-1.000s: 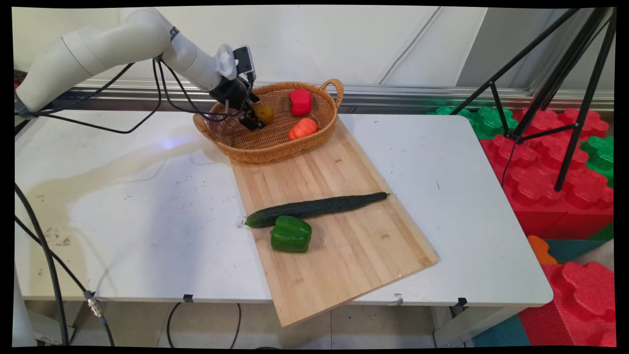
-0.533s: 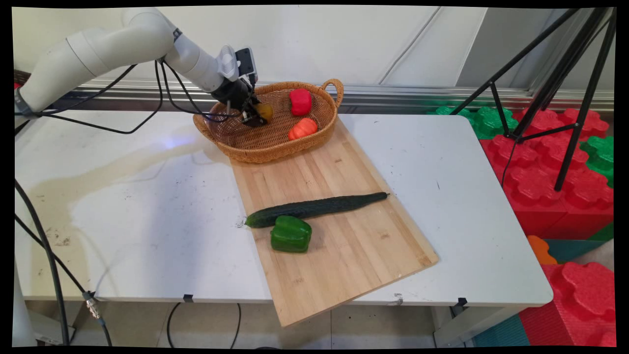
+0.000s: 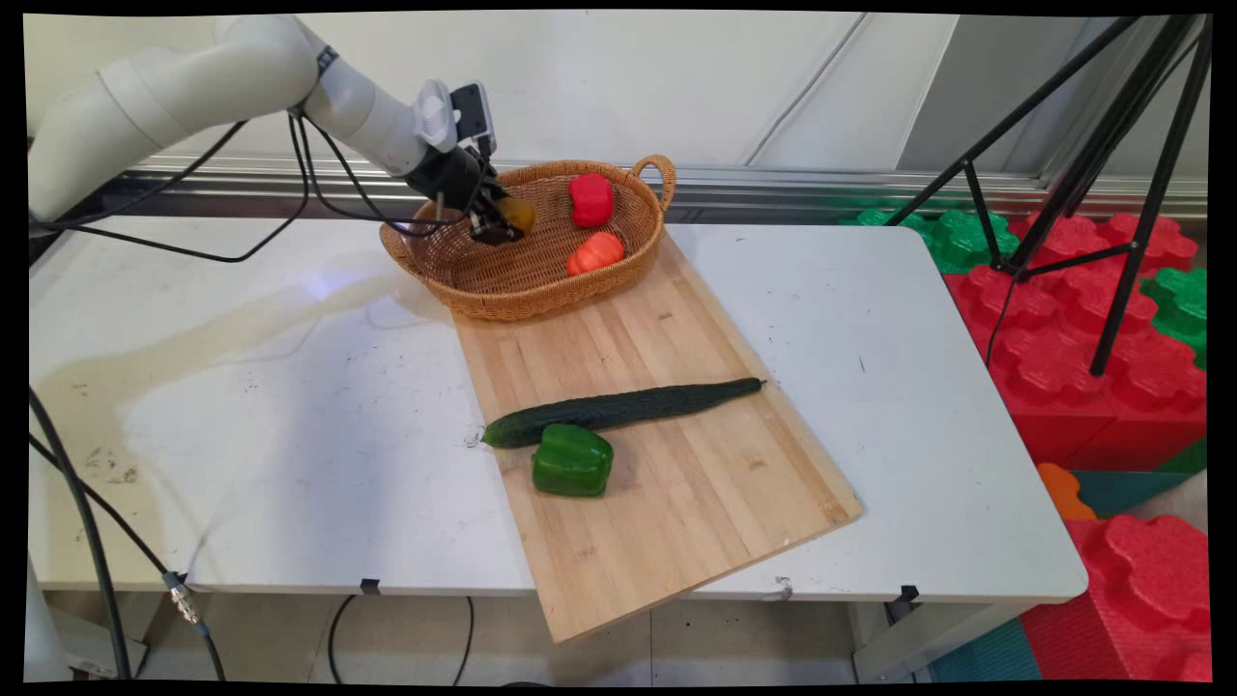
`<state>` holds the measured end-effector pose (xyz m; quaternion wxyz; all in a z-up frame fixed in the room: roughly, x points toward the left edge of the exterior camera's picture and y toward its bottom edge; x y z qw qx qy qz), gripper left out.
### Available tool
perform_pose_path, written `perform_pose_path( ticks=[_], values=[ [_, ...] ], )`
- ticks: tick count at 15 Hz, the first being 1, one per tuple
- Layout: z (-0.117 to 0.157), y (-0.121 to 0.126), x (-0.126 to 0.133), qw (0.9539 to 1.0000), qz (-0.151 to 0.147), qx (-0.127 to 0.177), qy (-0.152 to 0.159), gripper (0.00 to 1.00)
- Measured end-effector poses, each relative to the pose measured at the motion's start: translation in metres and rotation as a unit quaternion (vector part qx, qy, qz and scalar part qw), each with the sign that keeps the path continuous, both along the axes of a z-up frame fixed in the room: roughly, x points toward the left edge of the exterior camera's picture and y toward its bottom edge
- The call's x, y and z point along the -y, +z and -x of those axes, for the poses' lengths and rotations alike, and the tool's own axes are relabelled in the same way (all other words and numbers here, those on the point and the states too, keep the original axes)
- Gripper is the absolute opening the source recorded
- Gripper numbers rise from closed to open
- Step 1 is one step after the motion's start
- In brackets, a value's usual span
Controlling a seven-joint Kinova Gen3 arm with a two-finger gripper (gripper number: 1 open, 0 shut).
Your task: Place the picked object on the cutting board
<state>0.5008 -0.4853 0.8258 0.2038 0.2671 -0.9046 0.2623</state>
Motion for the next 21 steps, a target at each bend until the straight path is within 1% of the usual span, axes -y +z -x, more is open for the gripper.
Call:
perform_pose_path(
  ticks=[3,6,11,14,16,18,21],
  values=[
    [-0.002,0.016,-0.013,0.9998,0.005,-0.019,-0.005,0.0],
    [-0.004,0.04,-0.031,0.9988,0.009,-0.045,-0.016,0.0],
    [-0.006,0.077,-0.062,0.9943,0.002,-0.101,-0.035,0.0],
    [-0.005,0.101,-0.085,0.9888,-0.009,-0.137,-0.06,0.0],
    [-0.003,0.111,-0.099,0.9846,-0.018,-0.155,-0.078,0.0],
    [0.001,0.119,-0.113,0.98,-0.029,-0.17,-0.099,0.0],
    [0.01,0.124,-0.129,0.9743,-0.042,-0.183,-0.125,0.0]
  ],
)
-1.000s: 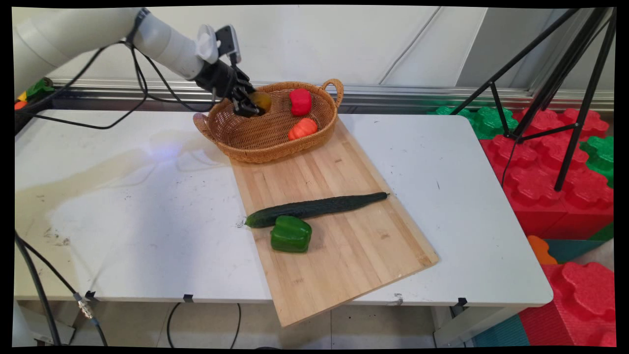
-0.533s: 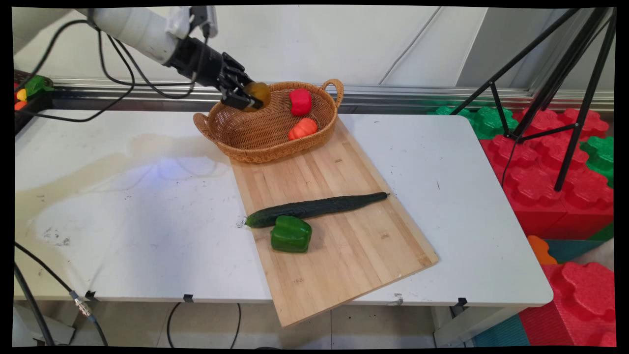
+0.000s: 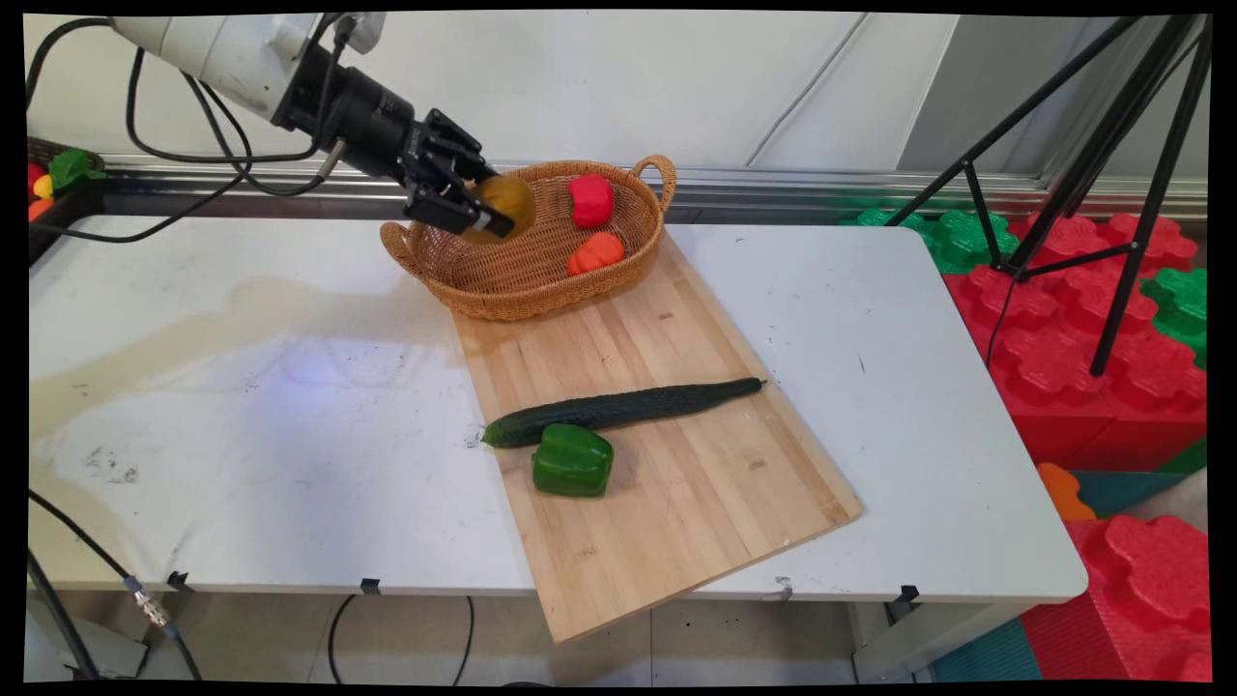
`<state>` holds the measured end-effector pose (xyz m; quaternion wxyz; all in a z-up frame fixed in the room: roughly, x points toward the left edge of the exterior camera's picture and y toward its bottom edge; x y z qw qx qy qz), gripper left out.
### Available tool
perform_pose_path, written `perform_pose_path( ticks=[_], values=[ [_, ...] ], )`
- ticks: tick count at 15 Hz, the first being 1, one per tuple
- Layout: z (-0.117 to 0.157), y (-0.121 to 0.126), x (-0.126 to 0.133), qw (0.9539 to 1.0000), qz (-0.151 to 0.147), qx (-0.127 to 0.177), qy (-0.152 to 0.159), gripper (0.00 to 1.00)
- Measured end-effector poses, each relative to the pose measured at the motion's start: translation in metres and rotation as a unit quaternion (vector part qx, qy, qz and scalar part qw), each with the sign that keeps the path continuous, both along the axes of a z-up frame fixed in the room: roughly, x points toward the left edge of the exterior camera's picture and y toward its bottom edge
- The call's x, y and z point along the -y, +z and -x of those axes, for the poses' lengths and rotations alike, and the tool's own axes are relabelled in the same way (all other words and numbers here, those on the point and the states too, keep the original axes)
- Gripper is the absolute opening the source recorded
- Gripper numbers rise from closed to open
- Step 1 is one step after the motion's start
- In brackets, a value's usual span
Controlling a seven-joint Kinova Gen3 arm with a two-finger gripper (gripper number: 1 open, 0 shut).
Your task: Place the picked object on the cutting board
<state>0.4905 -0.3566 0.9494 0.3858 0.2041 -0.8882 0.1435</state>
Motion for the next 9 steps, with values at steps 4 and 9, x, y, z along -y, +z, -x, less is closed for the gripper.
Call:
perform_pose_path(
  ticks=[4,9],
  values=[
    [0.019,-0.007,-0.009,0.9997,-0.011,-0.012,-0.018,0.0],
    [0.043,-0.036,-0.002,0.9996,-0.025,-0.008,-0.012,0.0]
  ],
)
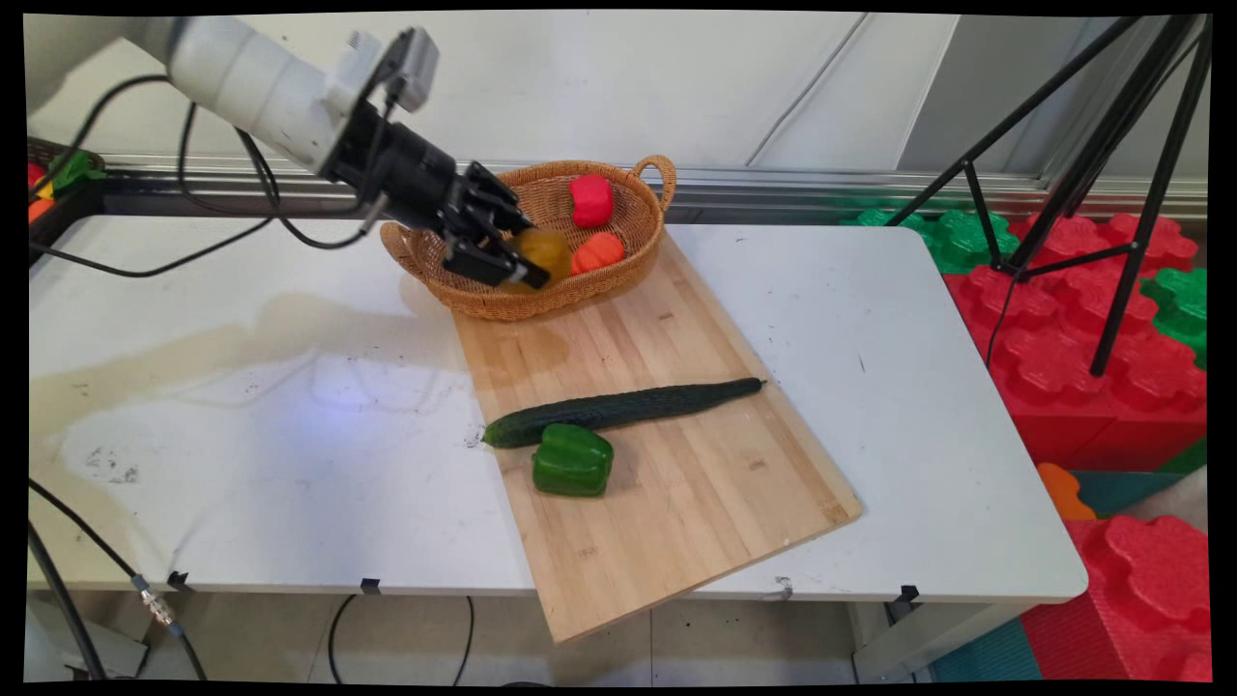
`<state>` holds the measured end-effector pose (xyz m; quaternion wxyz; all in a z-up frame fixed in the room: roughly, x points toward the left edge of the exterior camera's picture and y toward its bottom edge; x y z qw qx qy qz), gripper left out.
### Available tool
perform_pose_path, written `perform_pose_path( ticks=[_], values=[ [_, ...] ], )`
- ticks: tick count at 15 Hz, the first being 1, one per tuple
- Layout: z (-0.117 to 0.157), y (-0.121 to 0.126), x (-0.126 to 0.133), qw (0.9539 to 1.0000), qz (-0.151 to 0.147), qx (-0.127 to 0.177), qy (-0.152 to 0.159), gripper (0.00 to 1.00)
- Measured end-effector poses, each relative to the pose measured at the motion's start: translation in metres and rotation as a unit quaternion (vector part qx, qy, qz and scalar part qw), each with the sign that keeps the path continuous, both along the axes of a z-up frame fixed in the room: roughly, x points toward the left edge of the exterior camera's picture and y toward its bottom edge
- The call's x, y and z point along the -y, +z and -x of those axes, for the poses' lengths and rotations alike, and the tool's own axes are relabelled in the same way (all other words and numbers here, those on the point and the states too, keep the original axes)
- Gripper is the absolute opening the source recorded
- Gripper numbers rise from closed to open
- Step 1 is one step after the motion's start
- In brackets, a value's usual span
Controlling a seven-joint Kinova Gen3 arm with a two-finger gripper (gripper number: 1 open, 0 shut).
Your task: Place the picked object on the cutting board
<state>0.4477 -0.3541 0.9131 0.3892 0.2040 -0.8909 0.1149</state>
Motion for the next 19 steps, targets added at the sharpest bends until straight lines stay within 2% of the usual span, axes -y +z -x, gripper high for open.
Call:
perform_pose_path(
  ticks=[9,15,16,19],
  values=[
    [0.026,-0.073,0.025,0.9985,-0.033,0.042,0.008,0.0],
    [0.039,-0.103,0.034,0.9975,-0.041,0.058,0.004,0.0],
    [0.04,-0.106,0.035,0.9974,-0.04,0.06,0.004,1.0],
    [0.042,-0.11,0.038,0.9974,-0.035,0.063,0.003,1.0]
  ],
)
